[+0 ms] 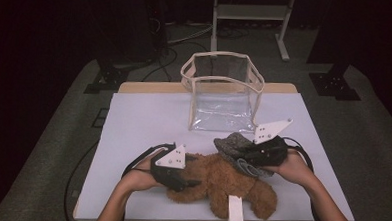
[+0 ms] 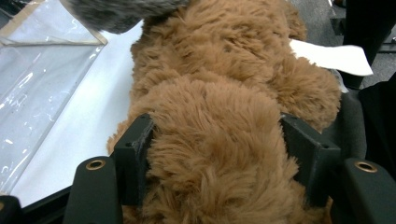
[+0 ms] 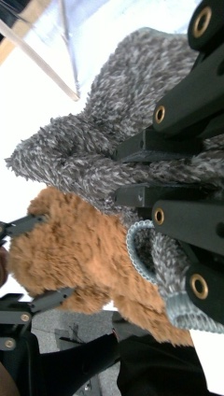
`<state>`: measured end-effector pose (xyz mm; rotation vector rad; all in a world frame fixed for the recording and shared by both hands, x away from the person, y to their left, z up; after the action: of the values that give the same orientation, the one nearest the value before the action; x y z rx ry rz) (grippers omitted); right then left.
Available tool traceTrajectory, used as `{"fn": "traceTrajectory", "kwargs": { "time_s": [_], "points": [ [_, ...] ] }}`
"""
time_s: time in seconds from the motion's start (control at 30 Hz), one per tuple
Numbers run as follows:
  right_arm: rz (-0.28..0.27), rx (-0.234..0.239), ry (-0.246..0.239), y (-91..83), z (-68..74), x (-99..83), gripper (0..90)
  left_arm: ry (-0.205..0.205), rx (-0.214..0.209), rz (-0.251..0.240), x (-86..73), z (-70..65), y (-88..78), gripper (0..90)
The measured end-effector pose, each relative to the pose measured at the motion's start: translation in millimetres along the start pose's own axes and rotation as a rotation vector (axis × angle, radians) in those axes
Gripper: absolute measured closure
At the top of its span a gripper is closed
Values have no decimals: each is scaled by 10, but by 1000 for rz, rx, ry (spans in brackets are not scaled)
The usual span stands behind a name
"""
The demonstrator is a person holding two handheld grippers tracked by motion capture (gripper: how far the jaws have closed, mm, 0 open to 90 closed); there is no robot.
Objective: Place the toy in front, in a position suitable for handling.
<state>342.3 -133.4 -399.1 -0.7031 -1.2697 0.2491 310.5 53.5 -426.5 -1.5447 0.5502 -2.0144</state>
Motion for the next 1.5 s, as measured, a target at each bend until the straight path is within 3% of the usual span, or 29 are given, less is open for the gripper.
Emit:
{"fn": "traceTrajectory", "kwargs": {
  "time_s": [0.23, 0.37, 0.47, 0.53, 0.57, 0.77, 0.93, 1.1, 1.2, 1.37, 1.5],
  "points": [
    [-14, -8, 10, -97, 133, -170, 801, -17, 4, 9, 48, 74, -45, 279],
    [-19, -8, 13, -158, 206, -272, 803, -58, 2, 4, 34, 111, -49, 236],
    [-27, -6, 26, -184, 239, -332, 803, -99, -6, 4, 7, 140, -46, 233],
    [-29, -3, 28, -189, 247, -345, 803, -86, -18, 5, -2, 123, -39, 243],
    [-27, -6, 24, -190, 254, -341, 803, -87, -22, 9, -5, 109, -33, 292],
    [14, -11, -38, -148, 270, -123, 799, -66, -24, 6, -50, 48, -33, 336],
    [60, 3, -97, -17, 283, 107, 798, -54, -22, 9, -46, 16, -16, 342],
    [77, 35, -86, 157, 251, 227, 798, -35, -16, 11, -15, 18, 13, 343],
    [99, 30, -87, 198, 262, 148, 800, -39, -15, -5, -25, 30, -12, 342],
    [70, 20, -48, 30, 253, -72, 804, -51, -3, -8, 5, 90, -90, 308],
    [52, 12, -23, -77, 256, -186, 804, -93, -14, -11, -14, 122, -144, 296]
  ]
}}
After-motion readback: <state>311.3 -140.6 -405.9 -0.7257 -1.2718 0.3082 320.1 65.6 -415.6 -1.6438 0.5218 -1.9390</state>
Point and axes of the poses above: each handheld gripper's, and its own axes: y roughly forward along the jaws, x roughly out of its top, z roughly to its left, the point moved 8 cm from there along y, roughly forward along the jaws, and after that the axes turned 9 degrees about y, right-handed, at the moved point
